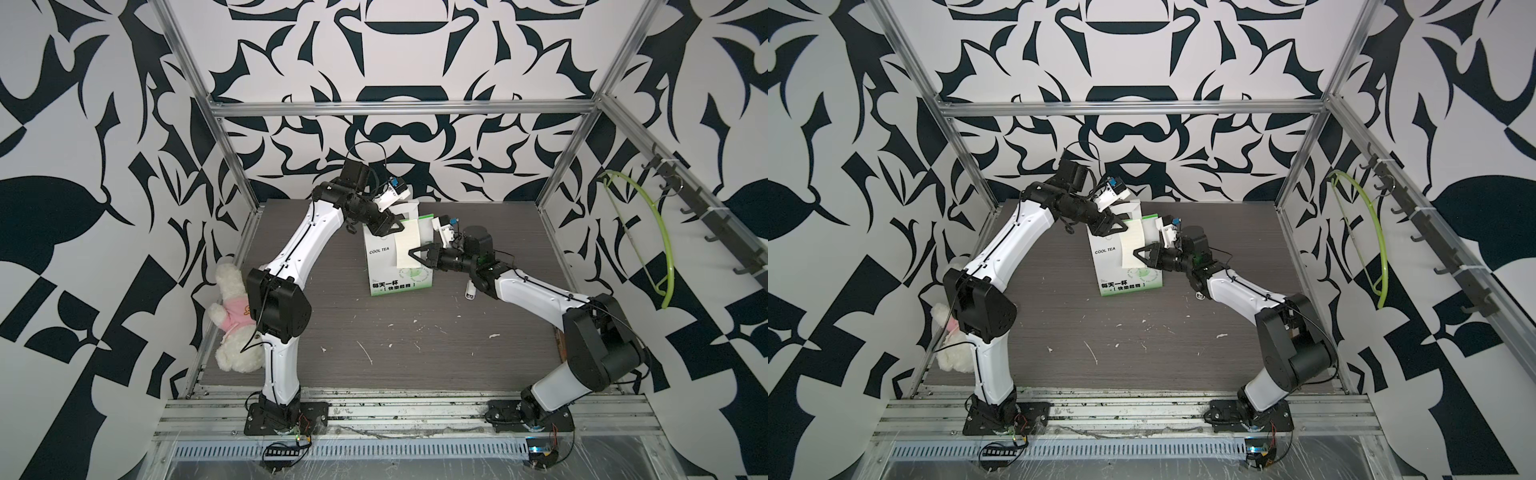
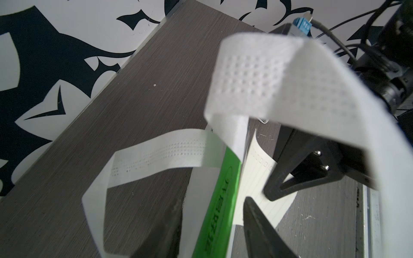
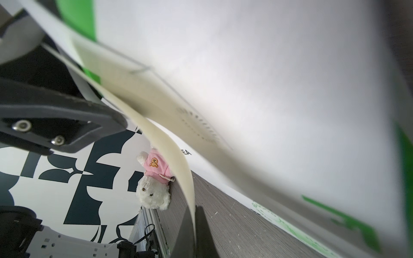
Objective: Staple the receipts to the bags
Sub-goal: Hold the receipt from the takeout bag, then pick up the stapler from the center of the board.
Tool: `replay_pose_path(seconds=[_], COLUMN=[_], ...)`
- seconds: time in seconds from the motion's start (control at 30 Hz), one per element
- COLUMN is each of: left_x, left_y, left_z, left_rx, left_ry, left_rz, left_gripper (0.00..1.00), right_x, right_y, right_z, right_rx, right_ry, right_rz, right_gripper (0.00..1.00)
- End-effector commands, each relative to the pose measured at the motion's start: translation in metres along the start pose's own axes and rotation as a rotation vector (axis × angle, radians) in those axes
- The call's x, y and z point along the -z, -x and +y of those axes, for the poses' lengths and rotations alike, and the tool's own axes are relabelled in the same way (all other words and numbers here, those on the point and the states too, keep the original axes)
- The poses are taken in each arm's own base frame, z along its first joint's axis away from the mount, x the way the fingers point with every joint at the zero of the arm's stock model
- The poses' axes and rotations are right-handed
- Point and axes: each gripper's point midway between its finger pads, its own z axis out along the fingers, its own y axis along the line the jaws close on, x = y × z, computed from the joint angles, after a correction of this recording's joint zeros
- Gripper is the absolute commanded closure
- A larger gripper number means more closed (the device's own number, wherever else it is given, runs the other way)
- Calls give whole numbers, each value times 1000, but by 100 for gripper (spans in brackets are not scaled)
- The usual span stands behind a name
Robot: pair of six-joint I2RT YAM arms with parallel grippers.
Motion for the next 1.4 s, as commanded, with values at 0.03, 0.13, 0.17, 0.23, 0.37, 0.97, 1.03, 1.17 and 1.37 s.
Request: replay_pose_path(seconds=[0.03, 0.13, 0.17, 0.23, 0.37, 0.97, 1.03, 1.17, 1.37], left_x=[2, 2, 2, 2, 2, 9, 14, 22, 21], left_y=[-4, -2, -2, -1, 0, -9, -4, 7, 0], left_z=[-7, -6, -6, -6, -5, -10, -12, -18, -24], left_rx=[5, 4, 3, 2, -3, 12, 19, 6, -38], left_ry=[-18, -15, -15, -12, -7, 10, 17, 22, 5], left_rz=[17, 12, 11, 6, -2, 29, 12, -20, -9], left_gripper=[53, 54, 55, 56, 57, 100, 100, 100, 100], right_x=[7, 6, 5, 5, 5, 121, 148, 165, 170], right_y=[9, 6, 6, 4, 4, 1, -8, -31, -45], right_z=[24, 18, 17, 15, 15, -23, -31, -58, -101], right_rx=[52, 36, 36, 30, 30, -54, -65, -73, -98], right_ry=[61, 40, 38, 34, 35, -471, -589, -745, -905], right_rz=[-38, -25, -23, -20, -20, -49, -10, 116, 206], right_gripper=[100, 100, 100, 100, 100, 37, 40, 46, 47])
